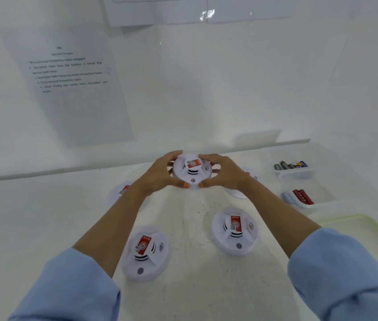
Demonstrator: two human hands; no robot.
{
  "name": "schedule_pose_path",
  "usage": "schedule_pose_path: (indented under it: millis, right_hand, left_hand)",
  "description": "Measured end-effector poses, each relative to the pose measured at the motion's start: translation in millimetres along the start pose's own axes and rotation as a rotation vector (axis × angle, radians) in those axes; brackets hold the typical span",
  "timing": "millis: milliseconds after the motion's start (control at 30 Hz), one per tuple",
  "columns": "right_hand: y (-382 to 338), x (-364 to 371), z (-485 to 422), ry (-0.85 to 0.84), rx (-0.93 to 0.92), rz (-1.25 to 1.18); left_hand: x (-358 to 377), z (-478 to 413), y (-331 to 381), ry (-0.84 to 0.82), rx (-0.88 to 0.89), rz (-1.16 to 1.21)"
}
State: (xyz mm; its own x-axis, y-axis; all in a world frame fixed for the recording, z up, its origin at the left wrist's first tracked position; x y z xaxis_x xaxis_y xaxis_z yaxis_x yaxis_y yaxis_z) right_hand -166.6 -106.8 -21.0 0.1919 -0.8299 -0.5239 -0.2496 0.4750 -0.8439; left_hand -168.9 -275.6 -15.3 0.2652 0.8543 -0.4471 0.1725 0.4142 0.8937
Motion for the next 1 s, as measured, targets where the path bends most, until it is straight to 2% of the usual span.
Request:
schedule_pose_path:
  millis: [200,433,700,800,900,1000]
  right_hand:
    - [-24.1,-65.3,21.0,0.068,-0.083,-0.036]
    - [0.8,-151.5,61.9,0.086,-0.099,-0.058]
    - [59.1,-228.0,101.4,0.053,-0.079,-0.013]
    - [70.0,-237.8,105.8,0.021,-0.095,-0.012]
    - [72.5,-241.7,103.0,-0.028,-0.121,-0.052]
    - [78.2,-247.3,102.3,0.018,-0.071,-0.237]
  left_hand:
    - [20.3,-8.9,72.2,0.005,0.126,-0.066]
    - [99.2,-27.9,122.1,-0.020,0.152,-0.008]
    - [209.5,-50.7,143.2,-0.069,0.126,0.048]
    - [241.9,-58.9,143.6,-0.118,0.109,-0.006]
    - [257.4,-68.1,138.5,-0.119,0.082,-0.079]
    - [263.3,-68.6,136.6,-0.136,0.070,0.053]
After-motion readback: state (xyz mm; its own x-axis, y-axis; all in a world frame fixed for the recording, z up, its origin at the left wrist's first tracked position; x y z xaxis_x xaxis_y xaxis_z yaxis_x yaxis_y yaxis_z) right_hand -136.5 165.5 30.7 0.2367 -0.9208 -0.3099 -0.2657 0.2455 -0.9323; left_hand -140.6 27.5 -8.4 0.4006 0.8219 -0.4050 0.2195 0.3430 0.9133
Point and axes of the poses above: each hand's wrist, its own z-axis away from the middle knuckle, its own x-axis out of the palm, y = z × x, the point moved 6 cm from there along -z, towards the middle knuckle
